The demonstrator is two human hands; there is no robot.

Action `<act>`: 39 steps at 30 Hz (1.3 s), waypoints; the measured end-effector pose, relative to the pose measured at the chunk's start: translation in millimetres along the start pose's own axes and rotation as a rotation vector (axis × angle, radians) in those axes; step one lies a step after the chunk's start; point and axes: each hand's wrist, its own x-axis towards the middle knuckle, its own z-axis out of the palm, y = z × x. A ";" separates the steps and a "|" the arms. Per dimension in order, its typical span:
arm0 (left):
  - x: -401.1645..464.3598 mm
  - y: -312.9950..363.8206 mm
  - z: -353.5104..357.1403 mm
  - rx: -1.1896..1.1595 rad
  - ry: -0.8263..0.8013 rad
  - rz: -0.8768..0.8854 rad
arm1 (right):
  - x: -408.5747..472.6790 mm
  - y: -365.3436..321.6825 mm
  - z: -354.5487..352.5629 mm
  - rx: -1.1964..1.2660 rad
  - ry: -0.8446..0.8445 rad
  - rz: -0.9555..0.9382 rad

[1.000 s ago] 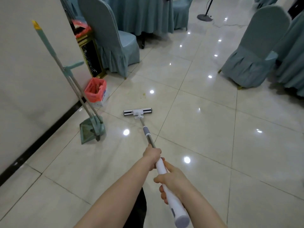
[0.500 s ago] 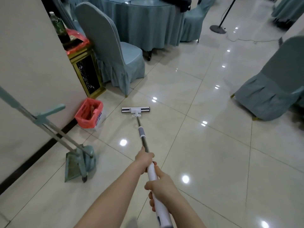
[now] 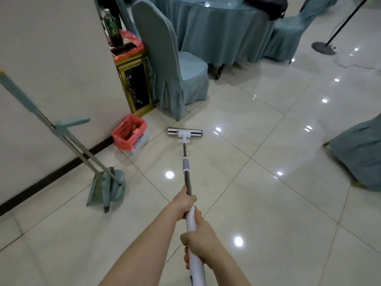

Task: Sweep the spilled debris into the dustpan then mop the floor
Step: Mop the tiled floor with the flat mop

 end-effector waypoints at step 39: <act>-408.7 -515.2 496.3 -0.596 0.449 0.060 | -477.7 531.7 -233.3 -0.785 -0.554 0.041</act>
